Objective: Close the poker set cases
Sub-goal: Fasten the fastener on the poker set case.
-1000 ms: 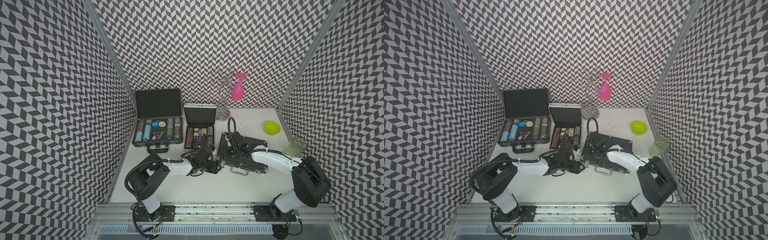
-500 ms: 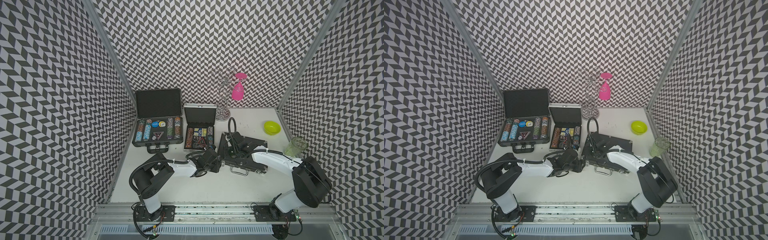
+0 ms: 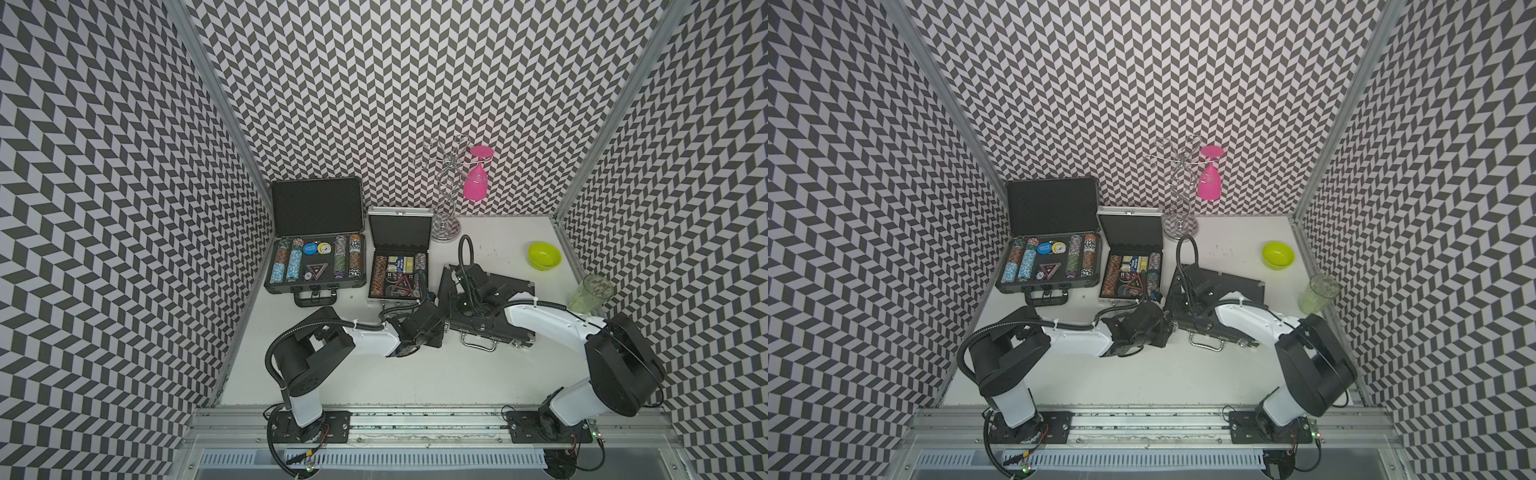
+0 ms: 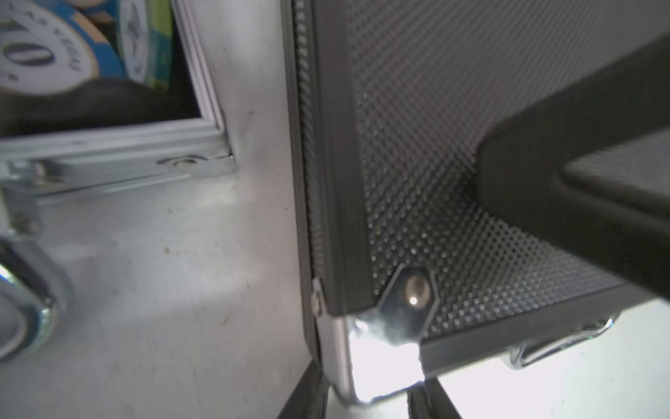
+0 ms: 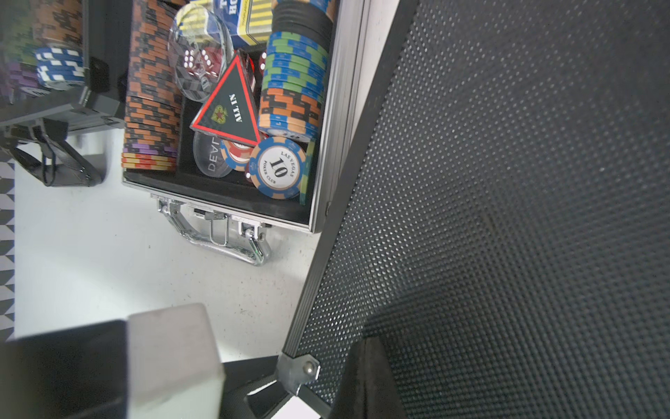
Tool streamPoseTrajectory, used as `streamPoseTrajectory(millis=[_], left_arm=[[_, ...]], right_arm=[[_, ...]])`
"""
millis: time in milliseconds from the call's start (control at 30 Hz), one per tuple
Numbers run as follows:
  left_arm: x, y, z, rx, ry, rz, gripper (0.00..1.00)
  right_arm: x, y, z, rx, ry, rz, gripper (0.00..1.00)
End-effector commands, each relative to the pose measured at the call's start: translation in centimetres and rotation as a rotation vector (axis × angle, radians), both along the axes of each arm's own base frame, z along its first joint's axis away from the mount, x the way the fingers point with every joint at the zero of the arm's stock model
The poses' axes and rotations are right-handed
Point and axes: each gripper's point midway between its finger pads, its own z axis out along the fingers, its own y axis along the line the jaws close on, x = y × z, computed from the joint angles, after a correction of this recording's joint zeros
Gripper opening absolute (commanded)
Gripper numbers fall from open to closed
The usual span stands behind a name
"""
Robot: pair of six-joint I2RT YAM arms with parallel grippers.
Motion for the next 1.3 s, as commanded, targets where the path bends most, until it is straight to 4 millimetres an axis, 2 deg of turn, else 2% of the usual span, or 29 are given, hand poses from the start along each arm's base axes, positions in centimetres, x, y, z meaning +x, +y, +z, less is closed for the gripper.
streamPoseTrajectory(millis=[0,133,233,300,367,467,667,733,833,1067,1267], left_arm=[[0.0,3.8,-3.2,0.153,0.038,0.099,0.36],[0.2,3.4,-3.8,0.157,0.045,0.096,0.34],[-0.2,3.4,-4.3,0.164,0.069,0.093,0.24],[-0.7,3.5,-3.8,0.137,0.077,0.082,0.27],[-1.3,3.1,-2.7,0.087,0.079,0.05,0.34],[-1.9,2.4,-1.2,0.053,0.086,-0.003,0.39],[-2.4,1.1,3.0,-0.075,0.072,-0.061,0.45],[-2.0,1.4,3.6,-0.086,0.066,-0.052,0.46],[-1.2,2.3,3.1,-0.081,0.068,-0.025,0.47],[-0.1,3.0,2.0,-0.086,0.069,0.006,0.48],[0.2,2.8,3.9,-0.161,0.06,0.002,0.5]], right_arm=[[-5.6,-5.1,-6.5,-0.22,0.264,-0.021,0.0],[-5.7,-4.9,-6.5,-0.204,0.267,-0.019,0.0],[-5.9,-5.0,-6.7,-0.209,0.273,-0.019,0.0],[-5.9,-5.1,-6.8,-0.211,0.275,-0.019,0.0],[-5.9,-5.1,-6.8,-0.21,0.27,-0.017,0.0],[-5.9,-5.3,-6.5,-0.235,0.263,-0.009,0.0],[-5.2,-6.1,-4.8,-0.327,0.21,-0.015,0.0],[-5.1,-6.4,-4.5,-0.37,0.206,-0.009,0.0],[-5.0,-6.3,-4.0,-0.438,0.199,0.014,0.0],[-4.8,-4.3,-2.2,-0.425,0.176,0.07,0.0],[-3.0,-2.2,0.5,-0.375,0.124,0.104,0.0]])
